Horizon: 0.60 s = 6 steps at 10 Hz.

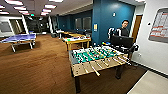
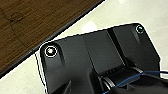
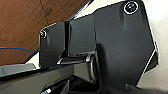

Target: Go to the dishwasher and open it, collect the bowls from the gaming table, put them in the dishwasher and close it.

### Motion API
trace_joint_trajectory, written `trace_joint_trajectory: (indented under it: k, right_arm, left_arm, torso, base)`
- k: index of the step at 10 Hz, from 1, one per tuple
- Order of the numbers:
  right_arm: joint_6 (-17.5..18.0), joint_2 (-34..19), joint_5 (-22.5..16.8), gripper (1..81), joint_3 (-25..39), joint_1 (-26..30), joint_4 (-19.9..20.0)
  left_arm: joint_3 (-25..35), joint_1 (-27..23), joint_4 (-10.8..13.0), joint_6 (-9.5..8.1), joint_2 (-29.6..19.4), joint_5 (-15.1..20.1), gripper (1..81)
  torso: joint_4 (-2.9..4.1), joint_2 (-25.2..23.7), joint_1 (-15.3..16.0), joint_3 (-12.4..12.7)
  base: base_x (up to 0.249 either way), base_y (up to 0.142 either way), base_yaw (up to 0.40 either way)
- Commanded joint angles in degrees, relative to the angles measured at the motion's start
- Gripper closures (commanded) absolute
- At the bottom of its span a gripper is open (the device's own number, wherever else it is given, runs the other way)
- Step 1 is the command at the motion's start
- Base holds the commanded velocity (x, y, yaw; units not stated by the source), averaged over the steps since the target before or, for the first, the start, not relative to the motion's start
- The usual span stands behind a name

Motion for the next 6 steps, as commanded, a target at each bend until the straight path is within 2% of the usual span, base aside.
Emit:
trace_joint_trajectory:
  k: [1, 4, 6]
  right_arm:
    - [0.0, -0.3, -2.8, 1.0, 0.3, 2.9, -0.3]
    - [-0.2, -0.2, -2.8, 1.0, 0.3, 2.9, -0.4]
    - [-0.2, -0.2, -2.8, 1.0, 0.2, 3.0, -0.4]
  left_arm:
    - [-0.1, -3.2, 0.6, 0.04, -0.2, 2.7, 1.0]
    - [-0.1, -3.2, 0.5, 0.04, -0.1, 3.2, 1.0]
    - [-0.1, -3.2, 0.5, 0.04, -0.1, 3.4, 1.0]
  torso:
    - [0.0, 0.0, 0.1, 0.0]
    - [0.0, 0.0, 0.1, 0.0]
    - [0.0, 0.0, 0.1, 0.0]
  base:
    - [0.0, 0.0, 0.34]
    - [0.0, 0.0, 0.33]
    - [0.0, 0.0, 0.215]
